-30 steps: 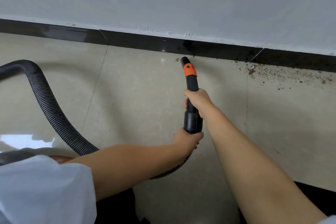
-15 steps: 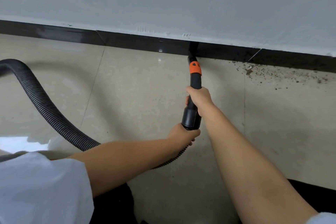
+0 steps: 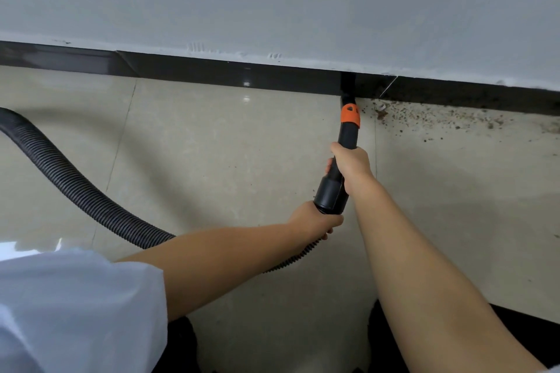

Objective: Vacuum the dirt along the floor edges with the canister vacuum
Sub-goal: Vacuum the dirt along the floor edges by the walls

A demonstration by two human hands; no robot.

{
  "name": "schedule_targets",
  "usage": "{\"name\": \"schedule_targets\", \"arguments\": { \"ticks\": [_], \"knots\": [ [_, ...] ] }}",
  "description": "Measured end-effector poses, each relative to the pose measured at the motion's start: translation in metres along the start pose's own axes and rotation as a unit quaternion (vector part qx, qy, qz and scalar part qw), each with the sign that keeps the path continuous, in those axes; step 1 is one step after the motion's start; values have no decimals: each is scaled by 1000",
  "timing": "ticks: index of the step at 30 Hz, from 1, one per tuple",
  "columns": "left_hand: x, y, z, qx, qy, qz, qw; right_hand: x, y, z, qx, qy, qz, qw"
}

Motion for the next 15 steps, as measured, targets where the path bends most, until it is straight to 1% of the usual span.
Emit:
{"name": "schedule_targets", "arguments": {
  "ticks": [4, 9, 15],
  "knots": [
    [6, 0, -7, -6, 7, -17, 1000, -3, -5, -7, 32, 3, -11, 999],
    [27, 3, -26, -26, 7, -57, 998, -14, -25, -24, 78, 21, -73, 994],
    [32, 27, -41, -89, -10, -119, 989, -2, -70, -41, 157, 48, -131, 978]
  ]
}}
Point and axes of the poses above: each hand's wrist, its own z-axis towards the middle knuckle, its own y-axis out of the back of the hand, x = y × z, the point moved 4 cm from there along z, towards the middle knuckle, and after that the axes turned 10 degrees about -z, right-handed, at the moved point
